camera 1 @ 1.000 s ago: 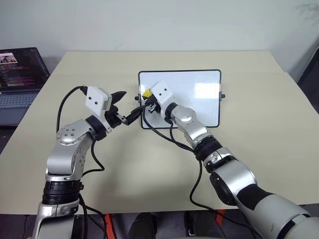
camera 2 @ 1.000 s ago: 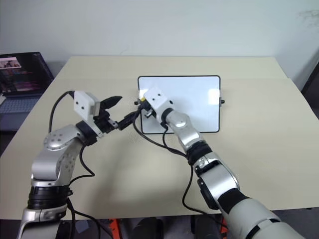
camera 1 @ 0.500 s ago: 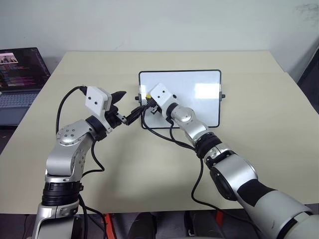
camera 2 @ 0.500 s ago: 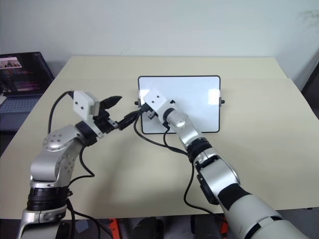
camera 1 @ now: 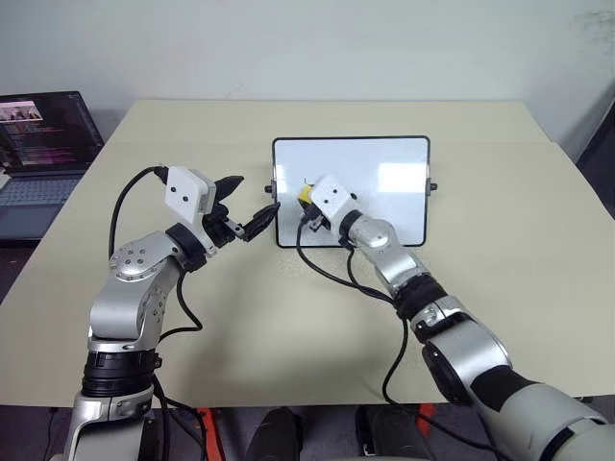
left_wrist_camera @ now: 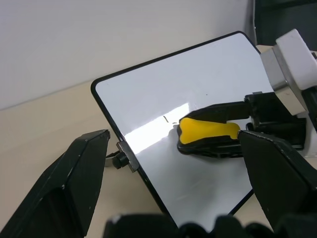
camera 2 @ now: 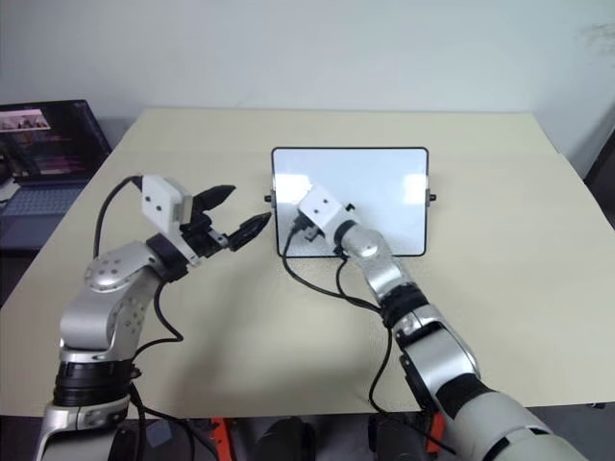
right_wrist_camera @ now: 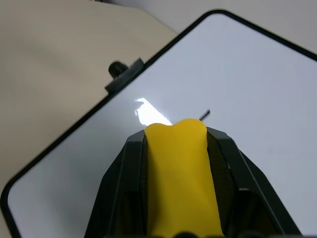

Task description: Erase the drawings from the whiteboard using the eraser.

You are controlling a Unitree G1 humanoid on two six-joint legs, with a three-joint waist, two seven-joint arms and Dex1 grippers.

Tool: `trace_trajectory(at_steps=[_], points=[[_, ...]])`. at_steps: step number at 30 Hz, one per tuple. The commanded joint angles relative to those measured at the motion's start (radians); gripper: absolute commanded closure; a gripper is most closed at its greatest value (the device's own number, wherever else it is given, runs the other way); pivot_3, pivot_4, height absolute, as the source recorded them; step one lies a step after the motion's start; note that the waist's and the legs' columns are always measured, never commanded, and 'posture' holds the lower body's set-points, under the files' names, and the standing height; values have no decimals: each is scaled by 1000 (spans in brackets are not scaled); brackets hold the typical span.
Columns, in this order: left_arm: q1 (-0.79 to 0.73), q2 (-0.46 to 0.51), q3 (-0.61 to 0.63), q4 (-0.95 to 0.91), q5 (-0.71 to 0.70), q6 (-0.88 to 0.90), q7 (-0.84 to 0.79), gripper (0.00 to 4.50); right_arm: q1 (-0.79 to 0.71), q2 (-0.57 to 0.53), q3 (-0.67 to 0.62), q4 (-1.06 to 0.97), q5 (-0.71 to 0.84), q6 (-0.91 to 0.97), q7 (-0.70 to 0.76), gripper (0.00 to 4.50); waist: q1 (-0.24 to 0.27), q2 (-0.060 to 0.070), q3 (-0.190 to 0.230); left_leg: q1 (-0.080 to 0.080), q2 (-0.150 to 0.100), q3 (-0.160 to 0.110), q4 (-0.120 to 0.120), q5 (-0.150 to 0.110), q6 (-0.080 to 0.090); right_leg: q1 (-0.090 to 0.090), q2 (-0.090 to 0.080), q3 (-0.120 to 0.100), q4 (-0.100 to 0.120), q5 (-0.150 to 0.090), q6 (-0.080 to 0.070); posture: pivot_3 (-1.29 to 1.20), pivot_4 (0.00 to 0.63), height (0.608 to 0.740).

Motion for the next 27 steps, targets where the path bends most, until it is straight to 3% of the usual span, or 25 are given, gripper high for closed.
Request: trace_trajectory(at_steps=[1,8,17,27], points=[[-19,1,17,-8,-7,-14,0,0,61,-50,-10,-57,-9,78,13,3210,5,0,0,0,0,-1,2,-1,1,1,0,0,2,0,0,0,150,740],[-30,0,13,5,-6,-17,-6,0,91,-59,-25,-235,16,170,36,3210,10,0,0,7,0,-1,4,-1,3,5,1,0,6,3,-2,0,150,740],[-24,-4,10,0,-7,-18,-4,0,62,4,-36,-501,78,340,57,3210,5,0,0,0,1,0,3,-1,2,-1,2,0,3,3,-2,0,150,740],[-19,-8,6,-11,-10,-10,-3,0,-56,63,-34,-340,80,262,8,3210,7,0,0,0,1,0,3,-1,2,-2,2,0,4,3,-3,0,150,740]])
